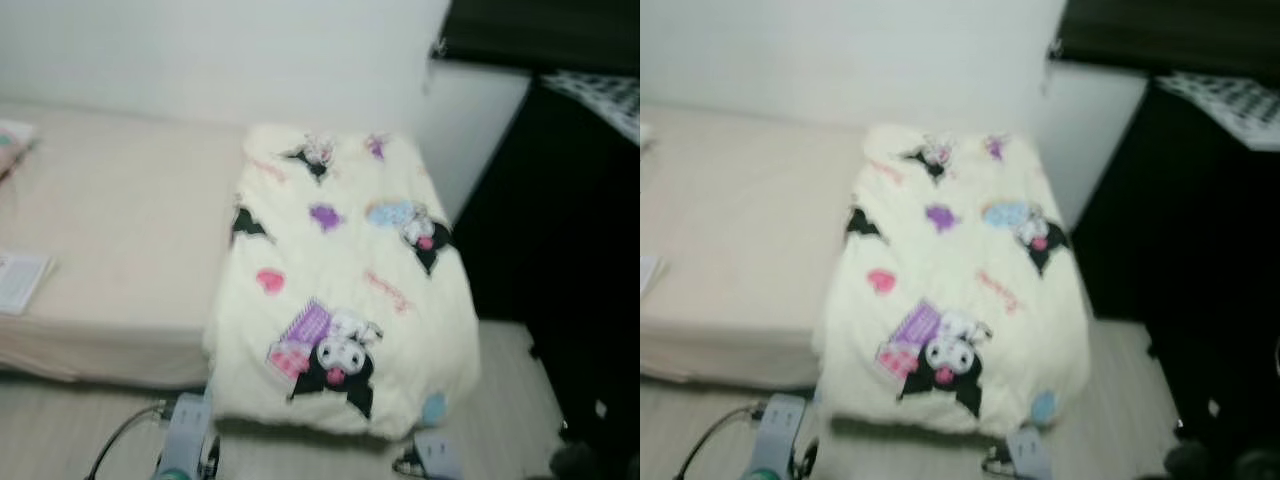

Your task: Clean up the room

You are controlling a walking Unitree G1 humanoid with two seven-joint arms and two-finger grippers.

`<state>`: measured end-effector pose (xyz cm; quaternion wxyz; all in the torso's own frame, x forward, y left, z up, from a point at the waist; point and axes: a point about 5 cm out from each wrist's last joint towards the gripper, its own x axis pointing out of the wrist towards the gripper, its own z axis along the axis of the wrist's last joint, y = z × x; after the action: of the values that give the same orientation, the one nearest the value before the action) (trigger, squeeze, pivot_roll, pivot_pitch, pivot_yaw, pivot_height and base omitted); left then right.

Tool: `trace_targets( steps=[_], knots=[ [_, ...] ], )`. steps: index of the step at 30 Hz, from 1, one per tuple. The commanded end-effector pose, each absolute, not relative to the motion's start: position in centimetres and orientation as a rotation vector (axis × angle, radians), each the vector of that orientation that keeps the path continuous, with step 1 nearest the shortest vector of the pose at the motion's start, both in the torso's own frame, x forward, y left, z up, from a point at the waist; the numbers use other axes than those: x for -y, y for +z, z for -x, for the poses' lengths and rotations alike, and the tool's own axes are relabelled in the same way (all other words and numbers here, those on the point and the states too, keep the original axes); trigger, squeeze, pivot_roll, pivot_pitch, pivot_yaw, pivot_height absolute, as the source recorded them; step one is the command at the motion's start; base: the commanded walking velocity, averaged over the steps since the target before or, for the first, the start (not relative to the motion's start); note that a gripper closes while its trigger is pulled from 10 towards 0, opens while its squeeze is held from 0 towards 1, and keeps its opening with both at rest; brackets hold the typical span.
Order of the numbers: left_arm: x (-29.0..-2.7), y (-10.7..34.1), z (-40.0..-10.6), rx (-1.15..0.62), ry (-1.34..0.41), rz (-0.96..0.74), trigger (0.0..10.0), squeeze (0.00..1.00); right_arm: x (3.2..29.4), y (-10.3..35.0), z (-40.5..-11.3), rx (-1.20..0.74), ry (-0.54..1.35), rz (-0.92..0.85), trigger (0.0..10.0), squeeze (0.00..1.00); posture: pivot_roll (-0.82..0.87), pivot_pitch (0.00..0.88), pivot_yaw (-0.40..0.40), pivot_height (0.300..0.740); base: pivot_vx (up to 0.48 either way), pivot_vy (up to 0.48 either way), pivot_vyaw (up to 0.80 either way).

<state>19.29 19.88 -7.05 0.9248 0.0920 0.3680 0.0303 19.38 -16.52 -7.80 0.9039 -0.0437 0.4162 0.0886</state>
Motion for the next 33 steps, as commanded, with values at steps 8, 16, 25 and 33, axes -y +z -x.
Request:
trace_targets(
  steps=[8, 16, 25, 33],
  knots=[
    [-19.01, -7.34, -19.11, -0.772, 0.032, -0.184, 10.0, 0.00, 17.96, -8.20, -18.35, -0.892, 0.153, 0.107, 10.0, 0.00, 0.05, 0.000, -0.065, 0.740, 0.000, 0.000, 0.00],
    [-19.07, -7.34, -19.06, -0.771, 0.029, -0.189, 10.0, 0.00, 17.79, -8.04, -18.59, -0.868, 0.157, 0.102, 10.0, 0.00, 0.05, 0.000, -0.061, 0.740, 0.000, 0.000, 0.00],
    [-19.15, -7.34, -19.04, -0.773, 0.025, -0.199, 10.0, 0.00, 17.19, -8.31, -18.32, -0.898, 0.173, 0.124, 10.0, 0.00, 0.05, 0.000, -0.058, 0.740, 0.000, 0.000, 0.40],
    [-19.30, -7.27, -19.11, -0.768, 0.030, -0.205, 10.0, 0.00, 17.97, -7.85, -18.96, -0.863, 0.151, 0.083, 10.0, 0.00, 0.05, 0.000, -0.054, 0.740, 0.000, 0.000, 0.76]
  ],
)
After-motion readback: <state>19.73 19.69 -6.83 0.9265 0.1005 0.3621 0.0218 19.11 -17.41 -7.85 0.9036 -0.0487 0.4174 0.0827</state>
